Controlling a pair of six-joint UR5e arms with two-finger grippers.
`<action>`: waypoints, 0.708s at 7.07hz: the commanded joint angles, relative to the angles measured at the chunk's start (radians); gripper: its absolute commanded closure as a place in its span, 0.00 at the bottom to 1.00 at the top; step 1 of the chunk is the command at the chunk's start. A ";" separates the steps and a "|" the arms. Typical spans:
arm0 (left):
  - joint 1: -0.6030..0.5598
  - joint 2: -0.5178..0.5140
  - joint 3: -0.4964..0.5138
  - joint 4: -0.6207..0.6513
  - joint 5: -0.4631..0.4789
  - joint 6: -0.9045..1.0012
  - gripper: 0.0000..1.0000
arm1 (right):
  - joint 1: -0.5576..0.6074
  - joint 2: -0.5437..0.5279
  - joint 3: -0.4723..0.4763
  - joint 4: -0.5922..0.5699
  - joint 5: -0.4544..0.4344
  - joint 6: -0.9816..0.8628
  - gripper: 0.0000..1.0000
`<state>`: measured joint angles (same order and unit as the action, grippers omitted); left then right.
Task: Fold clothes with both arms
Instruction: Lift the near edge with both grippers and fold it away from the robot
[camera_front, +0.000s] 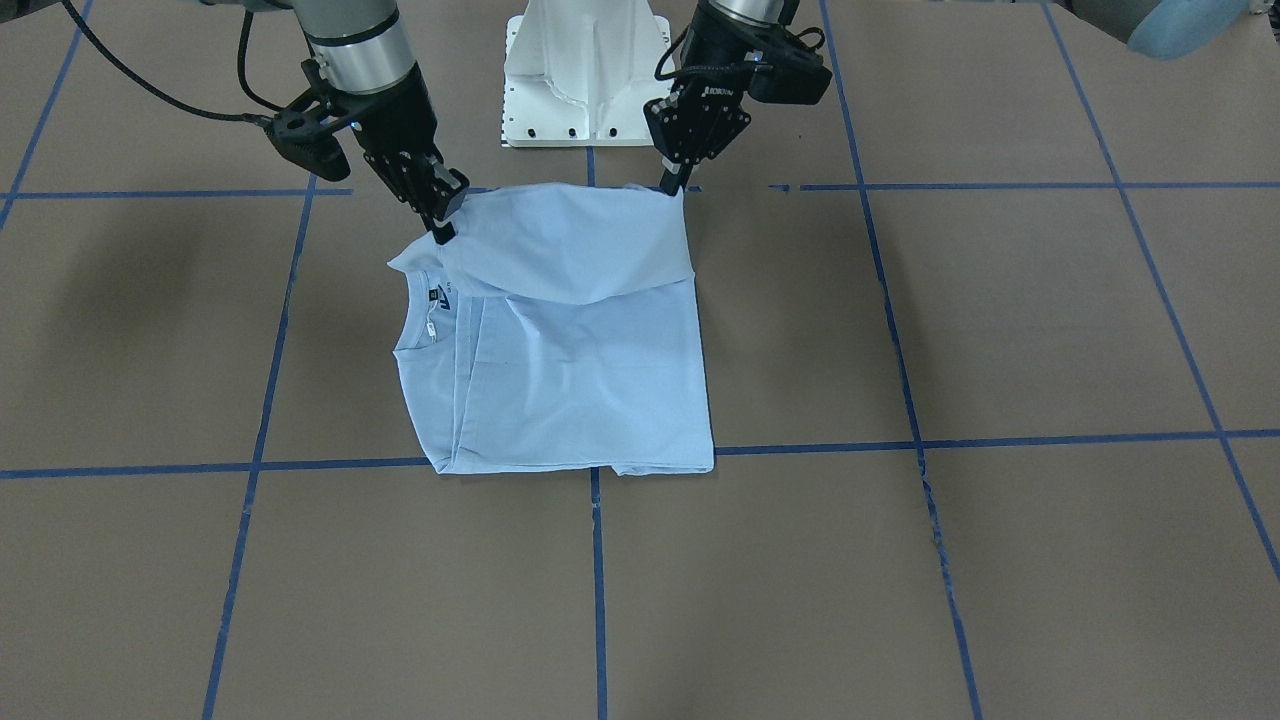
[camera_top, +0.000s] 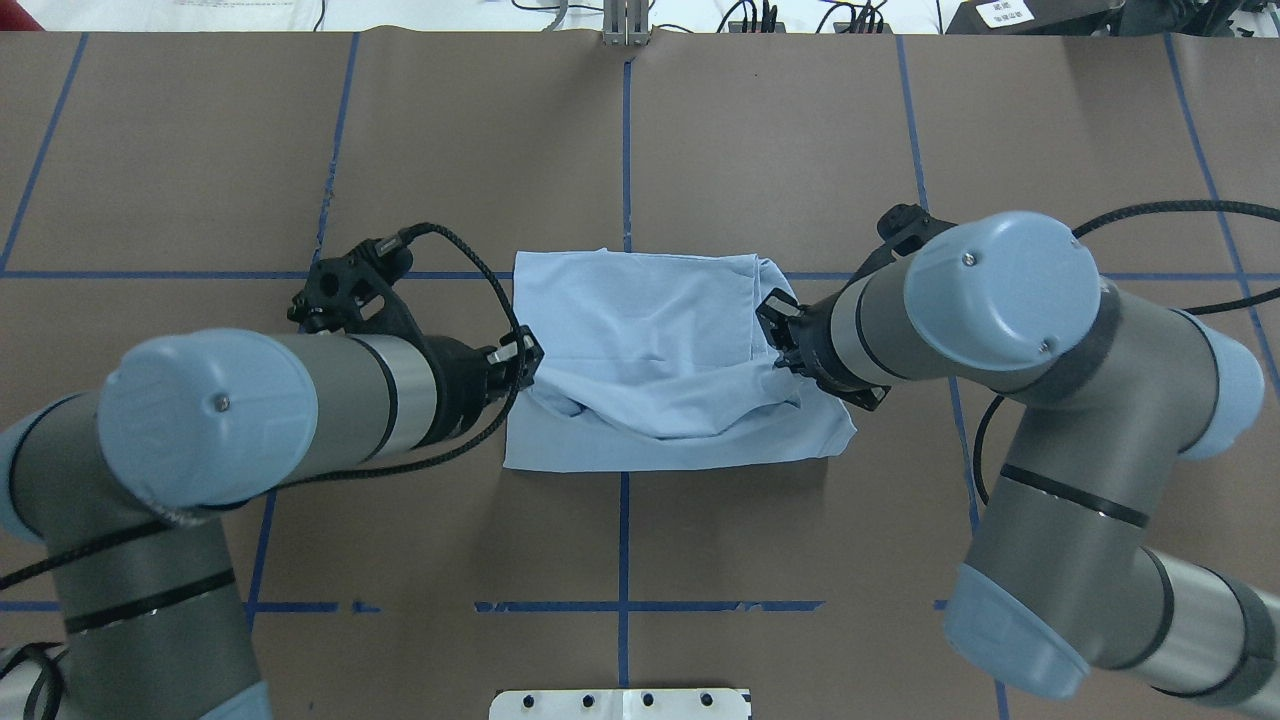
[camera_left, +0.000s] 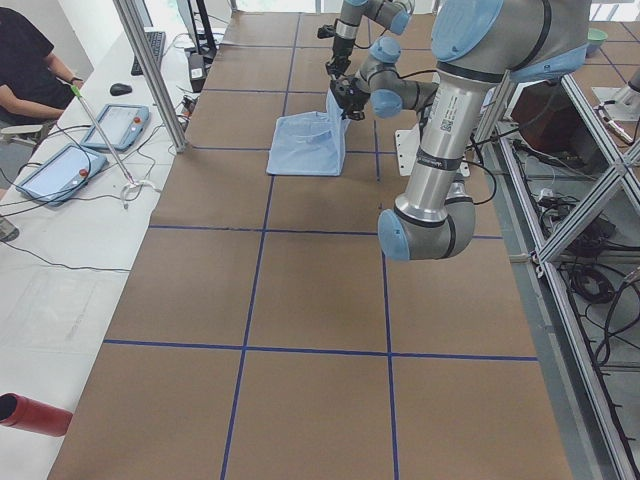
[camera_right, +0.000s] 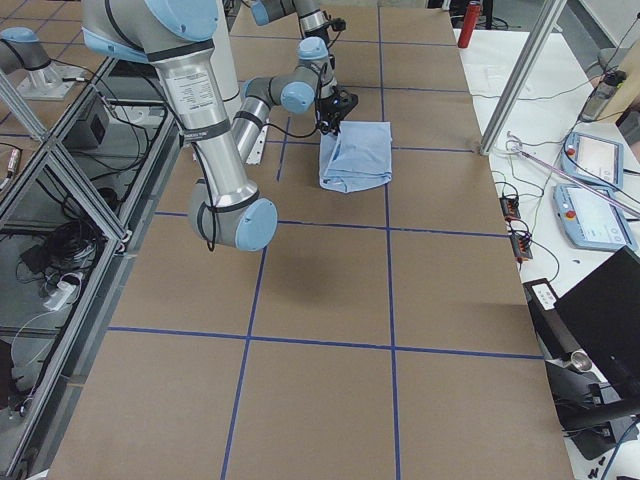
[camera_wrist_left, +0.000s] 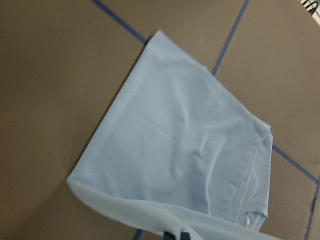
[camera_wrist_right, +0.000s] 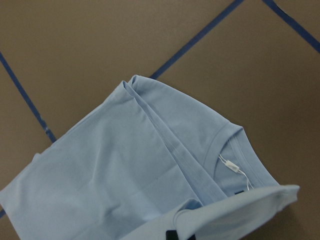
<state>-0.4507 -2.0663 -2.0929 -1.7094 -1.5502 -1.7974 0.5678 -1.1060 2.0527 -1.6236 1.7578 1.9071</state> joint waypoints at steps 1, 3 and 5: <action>-0.098 -0.008 0.216 -0.227 -0.001 0.076 1.00 | 0.075 0.051 -0.182 0.092 0.008 -0.022 1.00; -0.135 -0.079 0.420 -0.329 -0.001 0.130 1.00 | 0.102 0.130 -0.416 0.242 0.009 -0.028 1.00; -0.254 -0.220 0.828 -0.578 0.001 0.321 0.73 | 0.209 0.297 -0.808 0.449 0.080 -0.282 0.01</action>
<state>-0.6366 -2.2121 -1.5060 -2.1278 -1.5505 -1.5924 0.7106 -0.9057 1.4757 -1.2995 1.8009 1.7866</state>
